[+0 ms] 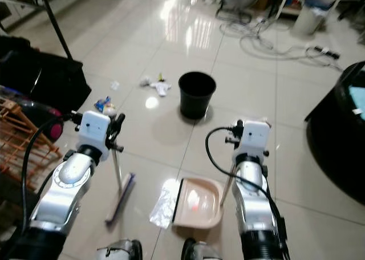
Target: Sweep floor
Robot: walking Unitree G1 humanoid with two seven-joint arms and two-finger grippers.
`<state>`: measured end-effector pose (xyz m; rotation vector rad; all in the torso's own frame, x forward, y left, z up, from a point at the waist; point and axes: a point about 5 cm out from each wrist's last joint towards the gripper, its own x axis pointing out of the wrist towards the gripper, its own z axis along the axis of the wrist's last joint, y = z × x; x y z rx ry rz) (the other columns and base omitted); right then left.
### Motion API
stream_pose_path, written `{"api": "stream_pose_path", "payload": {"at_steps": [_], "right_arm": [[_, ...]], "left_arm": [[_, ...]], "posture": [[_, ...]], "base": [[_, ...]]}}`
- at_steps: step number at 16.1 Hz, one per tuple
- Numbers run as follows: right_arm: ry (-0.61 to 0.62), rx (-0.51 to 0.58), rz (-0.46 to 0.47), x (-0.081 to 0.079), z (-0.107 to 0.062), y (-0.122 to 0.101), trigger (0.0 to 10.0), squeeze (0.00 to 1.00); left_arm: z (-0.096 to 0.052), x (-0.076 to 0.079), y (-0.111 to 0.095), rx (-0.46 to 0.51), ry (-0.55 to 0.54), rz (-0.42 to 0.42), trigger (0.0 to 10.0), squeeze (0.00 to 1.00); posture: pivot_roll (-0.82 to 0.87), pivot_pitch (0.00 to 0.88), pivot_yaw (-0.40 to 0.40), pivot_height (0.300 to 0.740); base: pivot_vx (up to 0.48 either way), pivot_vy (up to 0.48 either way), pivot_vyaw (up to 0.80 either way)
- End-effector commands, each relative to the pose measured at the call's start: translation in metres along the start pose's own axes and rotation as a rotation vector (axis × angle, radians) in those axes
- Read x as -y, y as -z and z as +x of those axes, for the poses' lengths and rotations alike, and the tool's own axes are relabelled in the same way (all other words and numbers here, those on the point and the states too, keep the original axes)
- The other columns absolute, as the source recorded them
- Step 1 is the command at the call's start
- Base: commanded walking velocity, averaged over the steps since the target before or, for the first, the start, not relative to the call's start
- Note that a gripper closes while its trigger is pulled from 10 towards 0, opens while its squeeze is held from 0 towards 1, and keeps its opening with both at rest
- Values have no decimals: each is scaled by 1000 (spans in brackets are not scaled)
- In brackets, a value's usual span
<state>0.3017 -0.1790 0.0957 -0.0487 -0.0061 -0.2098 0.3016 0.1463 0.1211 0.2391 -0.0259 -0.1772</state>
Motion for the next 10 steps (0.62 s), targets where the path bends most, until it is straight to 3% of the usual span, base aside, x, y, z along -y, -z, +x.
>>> {"api": "stream_pose_path", "payload": {"at_steps": [1,4,6,10], "right_arm": [[-1,23,-47,3,2,2,10000,0],[6,42,-88,12,5,5,10000,0],[14,102,-80,15,7,0,10000,0],[-18,155,-77,3,4,6,10000,0]], "left_arm": [[2,-2,-3,37,-33,-11,10000,0],[6,6,2,56,-44,-58,10000,0],[8,10,4,71,-56,-136,10000,0],[13,26,9,71,-12,-217,10000,0]], "posture": [[149,245,-22,740],[151,257,-14,740],[141,268,-7,740],[159,291,5,740]], "base": [[0,0,0],[0,0,0],[0,0,0],[0,0,0]]}}
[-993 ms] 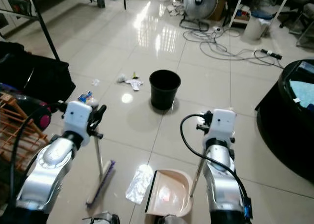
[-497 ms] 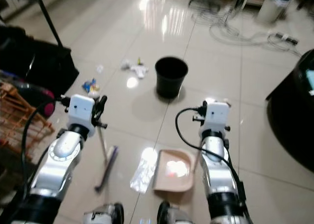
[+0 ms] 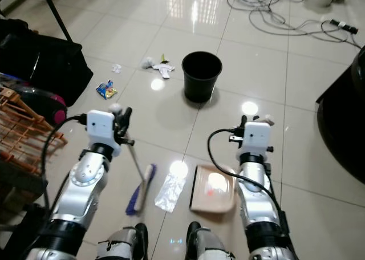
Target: Sweep floor
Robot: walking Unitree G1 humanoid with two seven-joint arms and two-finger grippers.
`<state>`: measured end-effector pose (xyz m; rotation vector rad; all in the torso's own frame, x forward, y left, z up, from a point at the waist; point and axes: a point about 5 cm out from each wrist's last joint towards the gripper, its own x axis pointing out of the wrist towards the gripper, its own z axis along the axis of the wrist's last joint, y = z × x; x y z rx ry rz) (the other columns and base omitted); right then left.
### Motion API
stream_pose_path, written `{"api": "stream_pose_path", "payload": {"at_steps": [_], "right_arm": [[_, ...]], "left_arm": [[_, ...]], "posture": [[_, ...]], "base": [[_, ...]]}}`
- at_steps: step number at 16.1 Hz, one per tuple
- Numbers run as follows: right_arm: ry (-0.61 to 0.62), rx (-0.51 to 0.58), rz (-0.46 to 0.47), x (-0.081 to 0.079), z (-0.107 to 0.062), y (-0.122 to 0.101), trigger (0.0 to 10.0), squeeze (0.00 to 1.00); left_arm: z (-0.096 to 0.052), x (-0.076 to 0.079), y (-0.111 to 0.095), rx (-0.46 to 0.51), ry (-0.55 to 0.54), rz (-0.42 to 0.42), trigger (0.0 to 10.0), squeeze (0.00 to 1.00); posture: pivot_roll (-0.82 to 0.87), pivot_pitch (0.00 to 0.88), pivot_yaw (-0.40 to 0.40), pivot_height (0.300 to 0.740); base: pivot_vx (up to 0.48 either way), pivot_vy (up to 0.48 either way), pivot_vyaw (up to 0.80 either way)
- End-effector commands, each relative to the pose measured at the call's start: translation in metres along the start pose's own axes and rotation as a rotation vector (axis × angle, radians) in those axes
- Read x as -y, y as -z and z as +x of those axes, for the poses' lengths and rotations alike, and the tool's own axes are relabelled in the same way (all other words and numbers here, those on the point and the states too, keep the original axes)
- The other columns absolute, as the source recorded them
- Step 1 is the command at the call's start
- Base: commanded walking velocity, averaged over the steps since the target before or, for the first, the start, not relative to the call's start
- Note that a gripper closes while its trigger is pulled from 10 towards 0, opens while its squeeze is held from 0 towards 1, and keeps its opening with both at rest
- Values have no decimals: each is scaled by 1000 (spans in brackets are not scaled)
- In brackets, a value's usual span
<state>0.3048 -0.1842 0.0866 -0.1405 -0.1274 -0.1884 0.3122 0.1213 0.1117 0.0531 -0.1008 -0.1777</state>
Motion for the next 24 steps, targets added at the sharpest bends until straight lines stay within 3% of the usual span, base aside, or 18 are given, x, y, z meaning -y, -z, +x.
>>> {"api": "stream_pose_path", "payload": {"at_steps": [1,4,7,11,13,17,20,24], "right_arm": [[-18,18,-11,-6,-3,1,10000,0],[-60,5,-33,-19,-10,12,10000,0],[-106,-29,-39,-35,-13,19,10000,0],[-90,-52,3,-41,-10,21,10000,0],[-57,-68,63,-39,-7,20,10000,0],[-54,-56,124,-41,-4,15,10000,0],[-54,-36,175,-40,-4,10,10000,0],[-59,-39,187,-39,-4,10,10000,0]], "left_arm": [[-1,3,8,-27,-1,-46,10000,0],[3,11,11,-33,5,-62,10000,0],[9,11,9,-28,-54,-138,10000,0],[26,16,-9,31,-118,-361,10000,0],[38,23,-31,106,-106,-462,10000,0],[51,17,-59,205,-99,-460,10000,0],[61,14,-88,289,26,-315,10000,0],[64,8,-117,366,164,-240,10000,0]], "posture": [[161,296,4,740],[178,304,7,740],[175,301,6,740],[166,289,-1,740],[162,282,-5,740],[155,269,-11,740],[152,264,-14,740],[159,259,-11,740]], "base": [[0,0,0],[0,0,0],[0,0,0],[0,0,0],[0,0,0],[0,0,0],[0,0,0],[0,0,0]]}}
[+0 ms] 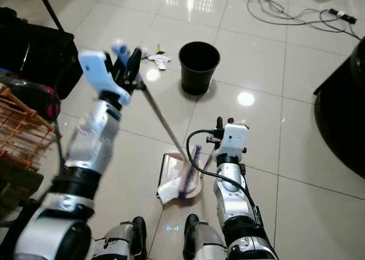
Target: Sweep floor
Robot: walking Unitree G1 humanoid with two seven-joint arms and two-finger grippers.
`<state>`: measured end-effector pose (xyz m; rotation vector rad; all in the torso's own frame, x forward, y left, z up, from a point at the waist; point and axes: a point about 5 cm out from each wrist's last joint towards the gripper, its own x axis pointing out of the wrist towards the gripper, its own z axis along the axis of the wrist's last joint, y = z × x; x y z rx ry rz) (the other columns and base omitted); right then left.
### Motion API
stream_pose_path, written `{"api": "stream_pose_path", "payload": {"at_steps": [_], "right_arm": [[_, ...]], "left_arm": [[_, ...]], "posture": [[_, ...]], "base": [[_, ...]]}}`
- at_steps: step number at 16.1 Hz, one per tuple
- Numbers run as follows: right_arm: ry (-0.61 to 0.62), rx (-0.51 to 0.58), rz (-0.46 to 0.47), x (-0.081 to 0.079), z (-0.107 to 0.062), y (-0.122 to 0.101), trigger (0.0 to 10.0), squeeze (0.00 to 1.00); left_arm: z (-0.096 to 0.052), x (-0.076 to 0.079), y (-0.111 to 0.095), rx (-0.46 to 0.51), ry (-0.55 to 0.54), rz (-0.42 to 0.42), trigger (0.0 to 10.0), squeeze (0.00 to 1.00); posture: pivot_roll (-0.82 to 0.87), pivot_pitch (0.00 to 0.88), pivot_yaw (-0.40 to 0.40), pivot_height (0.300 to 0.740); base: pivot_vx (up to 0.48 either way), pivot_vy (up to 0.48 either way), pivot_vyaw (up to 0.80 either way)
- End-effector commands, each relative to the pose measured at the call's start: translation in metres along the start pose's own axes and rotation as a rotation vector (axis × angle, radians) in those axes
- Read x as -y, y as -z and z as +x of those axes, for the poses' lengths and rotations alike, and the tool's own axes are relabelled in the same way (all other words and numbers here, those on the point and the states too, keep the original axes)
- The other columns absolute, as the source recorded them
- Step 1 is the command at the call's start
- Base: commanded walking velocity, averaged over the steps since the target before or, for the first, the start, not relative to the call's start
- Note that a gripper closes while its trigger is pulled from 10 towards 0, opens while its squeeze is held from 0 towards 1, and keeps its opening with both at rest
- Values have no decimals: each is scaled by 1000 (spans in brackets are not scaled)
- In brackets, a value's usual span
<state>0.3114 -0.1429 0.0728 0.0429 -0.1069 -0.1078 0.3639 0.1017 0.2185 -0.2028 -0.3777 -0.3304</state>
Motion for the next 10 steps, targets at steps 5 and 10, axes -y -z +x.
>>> {"api": "stream_pose_path", "payload": {"at_steps": [5,10], "right_arm": [[18,-28,18,6,-2,4,10000,0],[46,-17,59,10,1,0,10000,0]], "left_arm": [[18,-14,-59,135,139,27,10000,0],[14,-52,-70,86,65,229,10000,0]], "posture": [[169,255,-9,740],[174,246,-6,740]], "base": [[0,0,0],[0,0,0]]}}
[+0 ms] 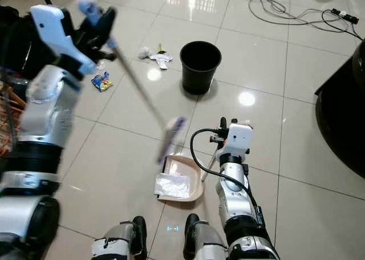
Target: Sweep floor
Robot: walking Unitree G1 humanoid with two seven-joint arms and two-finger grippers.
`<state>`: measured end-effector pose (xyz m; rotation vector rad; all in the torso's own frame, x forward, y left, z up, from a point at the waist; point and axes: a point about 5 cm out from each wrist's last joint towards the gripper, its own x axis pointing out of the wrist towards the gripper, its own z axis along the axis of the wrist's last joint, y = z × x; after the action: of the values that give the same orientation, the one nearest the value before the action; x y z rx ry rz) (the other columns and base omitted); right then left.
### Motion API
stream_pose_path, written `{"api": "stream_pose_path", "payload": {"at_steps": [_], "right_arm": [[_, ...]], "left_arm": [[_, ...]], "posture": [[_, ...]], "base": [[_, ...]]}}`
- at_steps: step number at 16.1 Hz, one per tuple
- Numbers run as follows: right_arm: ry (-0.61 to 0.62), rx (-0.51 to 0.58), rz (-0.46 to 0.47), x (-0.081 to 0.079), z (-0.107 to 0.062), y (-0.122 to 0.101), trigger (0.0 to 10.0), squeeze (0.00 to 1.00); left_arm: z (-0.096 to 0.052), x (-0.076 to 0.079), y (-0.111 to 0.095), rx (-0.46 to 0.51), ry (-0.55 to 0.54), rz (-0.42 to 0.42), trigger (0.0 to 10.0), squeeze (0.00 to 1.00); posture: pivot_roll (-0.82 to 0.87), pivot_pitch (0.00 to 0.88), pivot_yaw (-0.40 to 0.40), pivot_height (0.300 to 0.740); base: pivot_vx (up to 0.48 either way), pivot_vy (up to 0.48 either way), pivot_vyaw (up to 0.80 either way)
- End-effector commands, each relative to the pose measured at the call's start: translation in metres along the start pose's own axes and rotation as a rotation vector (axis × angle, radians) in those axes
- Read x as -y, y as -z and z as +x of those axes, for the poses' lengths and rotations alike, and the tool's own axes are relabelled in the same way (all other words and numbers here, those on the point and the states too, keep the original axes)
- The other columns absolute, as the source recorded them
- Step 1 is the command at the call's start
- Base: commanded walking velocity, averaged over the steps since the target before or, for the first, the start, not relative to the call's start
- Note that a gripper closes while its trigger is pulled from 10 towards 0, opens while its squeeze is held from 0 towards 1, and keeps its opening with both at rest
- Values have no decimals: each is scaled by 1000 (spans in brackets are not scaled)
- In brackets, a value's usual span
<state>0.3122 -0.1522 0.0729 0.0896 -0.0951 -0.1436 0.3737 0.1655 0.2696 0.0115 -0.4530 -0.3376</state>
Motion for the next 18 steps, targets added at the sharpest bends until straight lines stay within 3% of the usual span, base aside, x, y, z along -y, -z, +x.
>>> {"api": "stream_pose_path", "payload": {"at_steps": [1,3,6,8,10,11,13,14,16,18], "right_arm": [[43,11,50,8,-1,-3,10000,0],[77,40,70,18,-4,-10,10000,0],[98,73,102,28,-8,-21,10000,0],[104,78,115,30,-9,-23,10000,0],[101,94,140,32,-12,-33,10000,0],[83,109,176,31,-12,-44,10000,0],[55,119,221,29,-11,-65,10000,0],[55,119,221,29,-11,-65,10000,0],[10,161,200,28,-8,-96,10000,0],[-9,149,193,28,-7,-105,10000,0]], "left_arm": [[-6,-14,0,-26,-34,143,10000,0],[-21,-31,9,-71,-106,266,10000,0],[-31,-50,7,-72,-207,352,10000,0],[-35,-54,9,-84,-223,369,10000,0],[-48,-60,18,-130,-246,385,10000,0],[-61,-61,30,-185,-257,353,10000,0],[-84,-50,50,-256,-247,263,10000,0],[-84,-50,50,-256,-247,263,10000,0],[-111,-27,67,-314,-226,179,10000,0],[-119,-18,70,-326,-211,172,10000,0]], "posture": [[166,238,-4,740],[155,230,-7,740],[156,213,-16,740],[158,202,-19,740],[154,188,-19,740],[153,180,-19,740],[139,168,-18,740],[139,168,-18,740],[121,158,-30,740],[120,156,-35,740]], "base": [[0,0,0],[0,0,0],[0,0,0],[0,0,0],[0,0,0],[0,0,0],[0,0,0],[0,0,0],[0,0,0],[0,0,0]]}}
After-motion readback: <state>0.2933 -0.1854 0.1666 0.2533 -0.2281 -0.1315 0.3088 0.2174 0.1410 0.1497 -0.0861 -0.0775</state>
